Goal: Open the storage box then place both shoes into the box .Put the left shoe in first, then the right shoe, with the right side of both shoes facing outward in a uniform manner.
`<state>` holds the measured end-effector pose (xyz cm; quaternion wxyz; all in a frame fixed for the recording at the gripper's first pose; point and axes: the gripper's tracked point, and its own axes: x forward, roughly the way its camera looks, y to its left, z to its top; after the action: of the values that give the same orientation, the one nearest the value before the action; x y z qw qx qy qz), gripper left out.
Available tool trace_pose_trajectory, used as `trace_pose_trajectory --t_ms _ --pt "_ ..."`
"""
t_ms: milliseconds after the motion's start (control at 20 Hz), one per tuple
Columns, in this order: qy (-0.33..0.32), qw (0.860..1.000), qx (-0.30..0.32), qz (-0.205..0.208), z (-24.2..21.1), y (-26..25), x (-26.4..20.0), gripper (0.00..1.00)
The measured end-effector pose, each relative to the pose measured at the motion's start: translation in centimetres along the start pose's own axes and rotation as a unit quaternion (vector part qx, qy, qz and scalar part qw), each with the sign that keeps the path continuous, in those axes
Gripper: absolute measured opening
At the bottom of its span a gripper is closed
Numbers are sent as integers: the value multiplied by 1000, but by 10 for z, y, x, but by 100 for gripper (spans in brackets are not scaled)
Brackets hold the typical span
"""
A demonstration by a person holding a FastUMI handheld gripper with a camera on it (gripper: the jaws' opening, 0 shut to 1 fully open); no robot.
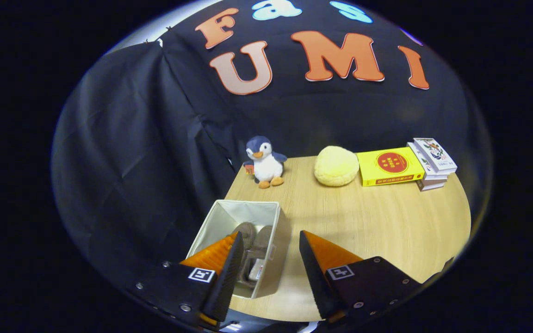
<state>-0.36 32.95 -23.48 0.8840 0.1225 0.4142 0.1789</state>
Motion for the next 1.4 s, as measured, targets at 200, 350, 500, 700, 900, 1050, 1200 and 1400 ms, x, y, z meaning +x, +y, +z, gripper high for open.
trace_pose_trajectory --t_ms 200,350,500,700,900,1050,1200,1400 --pt "-67 997 -24 -9 39 -53 -45 85" --pt "-120 992 -42 -27 69 -97 -80 89" --pt "-180 979 -75 -57 98 -138 -120 92" --pt "-247 962 -76 -83 121 -173 -170 94" --pt "-288 953 -58 -76 129 -203 -208 94" --pt "-323 941 -55 -82 133 -230 -235 96" --pt "-352 928 -69 -97 140 -247 -254 96" --pt "-366 921 -80 -108 143 -257 -261 96"
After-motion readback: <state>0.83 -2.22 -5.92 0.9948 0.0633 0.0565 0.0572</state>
